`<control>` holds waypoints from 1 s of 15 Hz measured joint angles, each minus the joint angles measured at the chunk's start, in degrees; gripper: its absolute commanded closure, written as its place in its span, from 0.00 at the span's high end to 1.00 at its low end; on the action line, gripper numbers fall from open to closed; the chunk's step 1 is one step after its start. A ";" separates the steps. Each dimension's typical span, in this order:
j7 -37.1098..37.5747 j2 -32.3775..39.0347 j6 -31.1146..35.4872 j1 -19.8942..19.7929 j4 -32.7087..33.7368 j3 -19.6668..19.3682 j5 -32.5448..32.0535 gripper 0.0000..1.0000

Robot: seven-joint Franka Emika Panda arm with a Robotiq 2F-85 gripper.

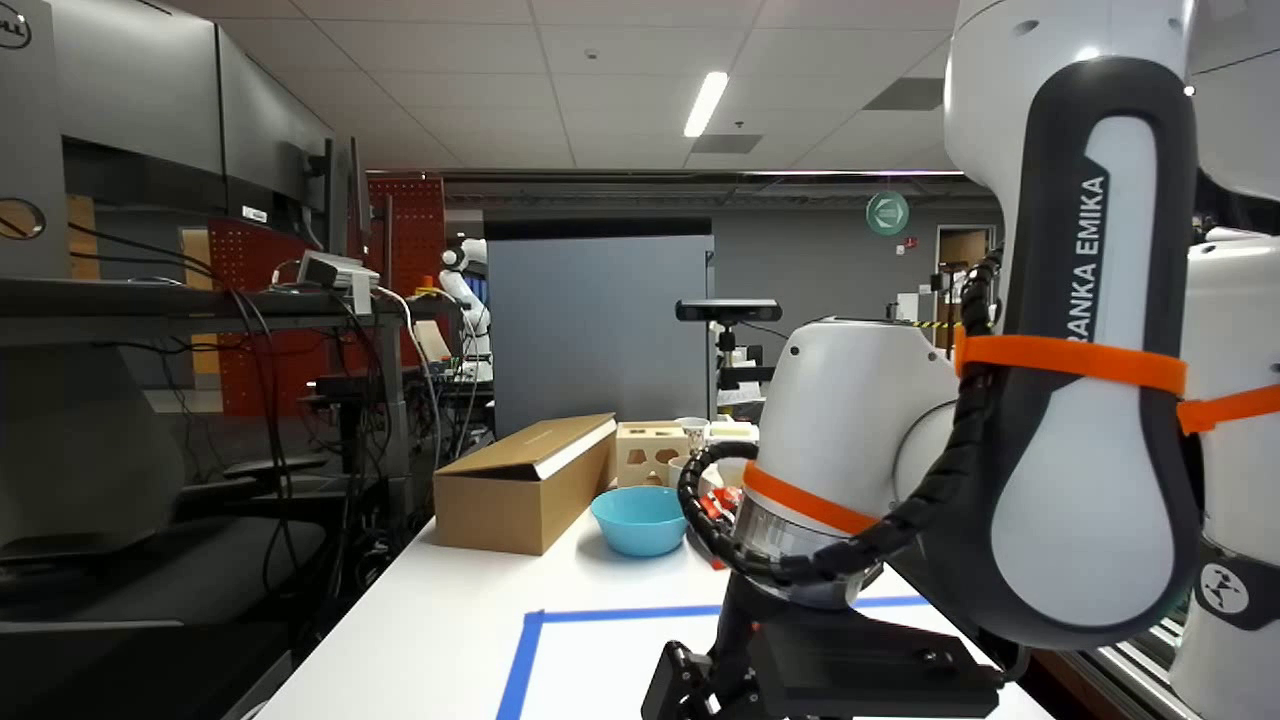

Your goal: Put the sharpie on the table

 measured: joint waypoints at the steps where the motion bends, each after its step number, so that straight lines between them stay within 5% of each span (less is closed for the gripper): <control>1: 0.55 -0.26 -0.03 4.03 -0.10 -3.71 0.06 1.00; 8: 4.53 -0.56 -3.59 34.01 -0.35 -32.57 -0.04 1.00; 15: 11.26 -0.57 -14.64 63.62 1.61 -60.49 -3.10 1.00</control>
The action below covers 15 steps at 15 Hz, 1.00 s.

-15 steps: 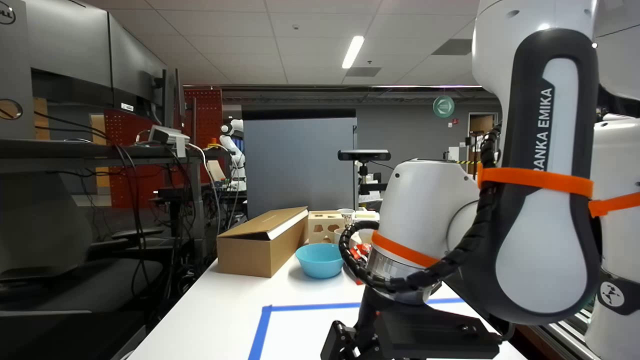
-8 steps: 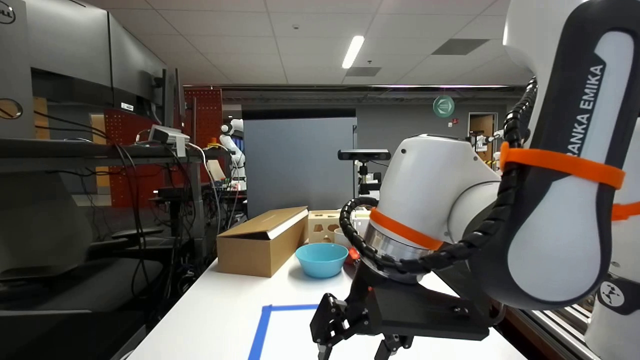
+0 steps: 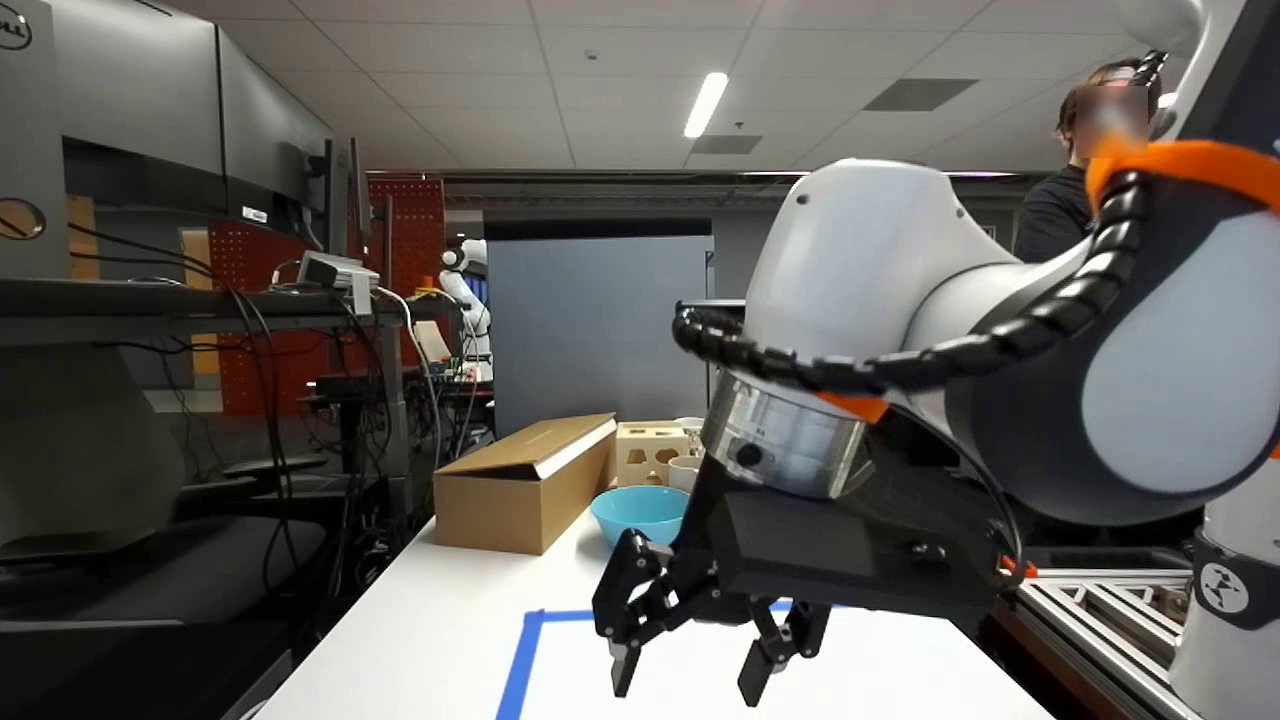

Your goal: Put the sharpie on the table

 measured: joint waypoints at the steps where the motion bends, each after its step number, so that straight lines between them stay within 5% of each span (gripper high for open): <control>1: 1.41 0.02 -1.45 4.13 0.53 -3.68 -0.24 1.00; 8: 10.44 3.84 -10.24 31.78 5.58 -29.01 0.93 1.00; 15: 11.60 6.21 -11.14 34.31 6.03 -31.24 1.59 1.00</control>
